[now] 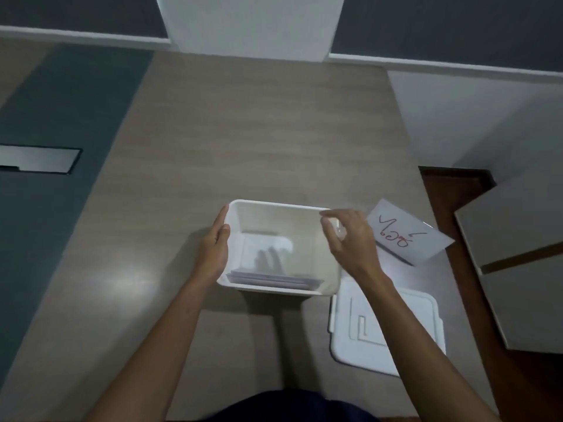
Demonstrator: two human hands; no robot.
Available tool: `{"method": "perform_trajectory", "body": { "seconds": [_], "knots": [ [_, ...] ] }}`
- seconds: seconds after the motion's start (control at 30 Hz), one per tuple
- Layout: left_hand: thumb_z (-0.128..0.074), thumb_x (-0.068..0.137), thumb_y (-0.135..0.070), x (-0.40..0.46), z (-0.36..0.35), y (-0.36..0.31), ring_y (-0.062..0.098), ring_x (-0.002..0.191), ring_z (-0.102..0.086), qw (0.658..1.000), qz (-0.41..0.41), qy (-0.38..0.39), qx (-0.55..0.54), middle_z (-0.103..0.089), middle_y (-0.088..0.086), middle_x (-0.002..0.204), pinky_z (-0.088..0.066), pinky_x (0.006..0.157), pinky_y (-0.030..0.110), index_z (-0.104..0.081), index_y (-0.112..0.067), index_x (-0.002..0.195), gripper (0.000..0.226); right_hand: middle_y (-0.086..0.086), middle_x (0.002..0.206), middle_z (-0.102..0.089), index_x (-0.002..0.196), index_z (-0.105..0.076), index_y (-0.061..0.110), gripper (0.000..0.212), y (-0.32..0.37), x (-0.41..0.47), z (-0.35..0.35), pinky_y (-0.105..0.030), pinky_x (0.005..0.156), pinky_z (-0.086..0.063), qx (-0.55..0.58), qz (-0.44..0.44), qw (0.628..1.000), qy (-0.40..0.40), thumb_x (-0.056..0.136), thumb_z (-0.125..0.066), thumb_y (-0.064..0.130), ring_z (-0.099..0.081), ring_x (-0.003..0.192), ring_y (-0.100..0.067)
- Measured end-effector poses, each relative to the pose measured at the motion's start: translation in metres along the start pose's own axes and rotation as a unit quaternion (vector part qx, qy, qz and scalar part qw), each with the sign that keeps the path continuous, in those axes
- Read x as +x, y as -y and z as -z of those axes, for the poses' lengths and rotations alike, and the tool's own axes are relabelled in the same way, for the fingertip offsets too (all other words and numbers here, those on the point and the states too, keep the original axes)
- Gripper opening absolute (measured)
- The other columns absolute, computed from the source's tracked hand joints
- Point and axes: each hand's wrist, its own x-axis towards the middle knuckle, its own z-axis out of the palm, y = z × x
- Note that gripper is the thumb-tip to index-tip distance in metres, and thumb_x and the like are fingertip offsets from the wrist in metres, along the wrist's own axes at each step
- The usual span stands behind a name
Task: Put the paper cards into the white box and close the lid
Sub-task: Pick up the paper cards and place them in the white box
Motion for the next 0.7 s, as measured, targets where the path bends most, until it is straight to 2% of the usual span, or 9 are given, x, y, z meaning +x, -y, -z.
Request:
{"method": "perform_trajectory", "body": {
  "seconds": [0.1,0.23,0.3,0.37,0.4,0.43,0.47,0.5,0.7],
  "knots": [
    [-0.039,0.099,-0.027,0.006,-0.01,-0.004,0.01,0.134,-0.042,1.0,-0.006,0.025,0.008,-0.048,-0.02,0.139,-0.031,0.106,0.023,-0.04,-0.046,0.139,0.044,-0.009,0.123,-0.064,0.124,-0.061,0.01,0.035,-0.054,0.02,0.032,-0.042,0.099,-0.042,-0.116,-0.101,0.984,-0.083,0.089,-0.066,0.014,-0.051,0.116,-0.028],
    [-0.039,0.099,-0.026,0.011,-0.02,-0.011,-0.011,0.121,-0.041,0.998,-0.023,0.057,0.019,-0.048,-0.031,0.129,-0.027,0.099,0.012,-0.04,-0.045,0.139,0.044,-0.012,0.148,-0.046,0.143,-0.044,0.012,0.059,-0.121,0.018,0.071,-0.054,0.118,-0.01,-0.239,-0.293,0.925,0.038,0.089,-0.068,0.018,-0.022,0.146,-0.033],
    [-0.039,0.099,-0.024,0.014,-0.023,-0.011,-0.01,0.126,-0.037,0.997,-0.032,0.061,0.02,-0.043,-0.027,0.138,-0.024,0.103,0.014,-0.041,-0.044,0.139,0.045,-0.013,0.132,-0.061,0.135,-0.055,0.016,0.049,-0.138,0.012,0.08,-0.056,0.116,-0.009,-0.258,-0.312,0.913,0.062,0.089,-0.069,0.02,-0.041,0.137,-0.031],
    [-0.039,0.099,-0.024,0.015,-0.024,-0.011,-0.009,0.127,-0.036,0.997,-0.033,0.059,0.021,-0.041,-0.027,0.139,-0.023,0.103,0.014,-0.041,-0.043,0.139,0.044,-0.016,0.111,-0.072,0.123,-0.064,0.016,0.034,-0.142,0.007,0.082,-0.046,0.105,-0.035,-0.25,-0.305,0.917,0.056,0.089,-0.068,0.017,-0.064,0.109,-0.032],
    [-0.039,0.099,-0.024,0.016,-0.025,-0.011,-0.009,0.127,-0.036,0.997,-0.034,0.06,0.019,-0.041,-0.026,0.139,-0.023,0.102,0.013,-0.041,-0.042,0.14,0.044,-0.017,0.105,-0.074,0.119,-0.067,0.015,0.03,-0.14,0.005,0.082,-0.036,0.084,-0.048,-0.247,-0.299,0.921,0.044,0.089,-0.068,0.016,-0.069,0.096,-0.033],
    [-0.039,0.1,-0.023,0.015,-0.025,-0.011,-0.008,0.127,-0.036,0.997,-0.036,0.06,0.019,-0.041,-0.026,0.138,-0.023,0.101,0.012,-0.041,-0.041,0.14,0.044,-0.017,0.101,-0.075,0.115,-0.068,0.014,0.027,-0.136,0.005,0.082,-0.026,0.06,-0.045,-0.245,-0.291,0.925,0.028,0.088,-0.069,0.014,-0.071,0.087,-0.034],
    [-0.039,0.1,-0.023,0.015,-0.026,-0.011,-0.008,0.127,-0.036,0.997,-0.038,0.06,0.021,-0.041,-0.026,0.138,-0.023,0.1,0.011,-0.041,-0.04,0.141,0.044,-0.017,0.099,-0.075,0.113,-0.07,0.014,0.025,-0.13,0.005,0.081,-0.02,0.048,-0.036,-0.238,-0.279,0.93,0.008,0.088,-0.07,0.013,-0.071,0.081,-0.034],
    [-0.039,0.1,-0.023,0.015,-0.027,-0.012,-0.008,0.127,-0.037,0.997,-0.04,0.059,0.022,-0.041,-0.026,0.138,-0.023,0.1,0.011,-0.041,-0.04,0.141,0.044,-0.016,0.098,-0.075,0.112,-0.07,0.013,0.024,-0.121,0.008,0.079,-0.017,0.045,-0.03,-0.224,-0.263,0.938,-0.016,0.088,-0.07,0.012,-0.071,0.078,-0.033],
    [-0.04,0.1,-0.022,0.014,-0.029,-0.014,-0.008,0.126,-0.039,0.998,-0.036,0.06,0.0,-0.043,-0.024,0.139,-0.026,0.099,0.01,-0.043,-0.038,0.14,0.044,-0.008,0.096,-0.075,0.108,-0.066,0.015,0.019,-0.029,0.032,0.071,-0.016,0.051,-0.043,-0.105,-0.054,0.984,-0.137,0.089,-0.07,0.016,-0.067,0.072,-0.02]
  ]
}}
